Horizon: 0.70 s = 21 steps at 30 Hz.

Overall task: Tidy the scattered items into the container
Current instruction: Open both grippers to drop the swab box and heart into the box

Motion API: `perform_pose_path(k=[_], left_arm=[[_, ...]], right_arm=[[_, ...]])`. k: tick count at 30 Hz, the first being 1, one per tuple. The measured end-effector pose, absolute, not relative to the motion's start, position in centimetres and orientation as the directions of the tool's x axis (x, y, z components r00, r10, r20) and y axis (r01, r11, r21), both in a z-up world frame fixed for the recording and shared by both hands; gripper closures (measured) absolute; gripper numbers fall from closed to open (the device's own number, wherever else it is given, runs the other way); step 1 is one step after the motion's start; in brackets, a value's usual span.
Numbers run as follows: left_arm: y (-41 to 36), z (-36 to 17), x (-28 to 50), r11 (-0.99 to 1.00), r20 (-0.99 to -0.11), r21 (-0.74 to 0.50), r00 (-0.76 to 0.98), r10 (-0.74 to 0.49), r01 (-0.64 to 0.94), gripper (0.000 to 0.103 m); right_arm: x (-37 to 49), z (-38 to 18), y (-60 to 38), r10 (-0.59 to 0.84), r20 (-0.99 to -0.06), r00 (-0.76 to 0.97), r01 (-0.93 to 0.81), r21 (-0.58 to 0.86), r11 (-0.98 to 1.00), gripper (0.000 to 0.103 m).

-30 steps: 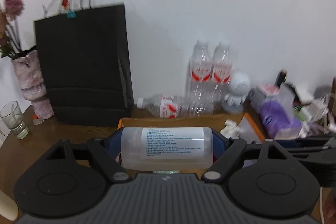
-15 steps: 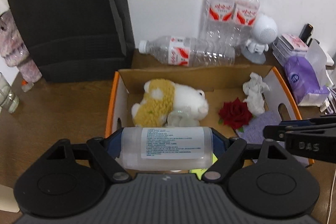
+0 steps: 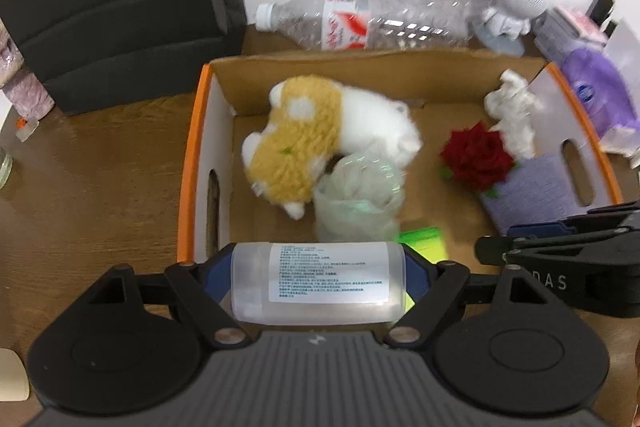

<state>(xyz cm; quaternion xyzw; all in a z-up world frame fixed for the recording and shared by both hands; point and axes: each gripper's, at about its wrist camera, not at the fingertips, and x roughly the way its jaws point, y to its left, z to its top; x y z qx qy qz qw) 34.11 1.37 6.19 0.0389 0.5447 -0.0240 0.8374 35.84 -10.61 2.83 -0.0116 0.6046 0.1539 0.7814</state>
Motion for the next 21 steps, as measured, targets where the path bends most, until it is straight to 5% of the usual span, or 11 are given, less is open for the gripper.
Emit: perform_pose_path(k=[6,9,21], left_arm=[[1.7,5.6,34.4,0.994,-0.911,0.076,0.412,0.037,0.079,0.019],[2.1,5.5,34.3,0.992,-0.913,0.097,0.405,0.054,0.087,0.018],[1.5,11.3,31.7,0.997,-0.872,0.045,0.489,0.005,0.070,0.004]], right_arm=[[35.7,1.3,-10.0,0.191,-0.955,0.227,-0.233,0.138,0.963,0.074],[35.3,1.4,-9.8,0.185,-0.957,0.225,-0.241,0.130,0.962,0.055],[33.1,7.6,-12.1,0.214,-0.930,0.300,-0.211,0.154,0.965,0.030]])
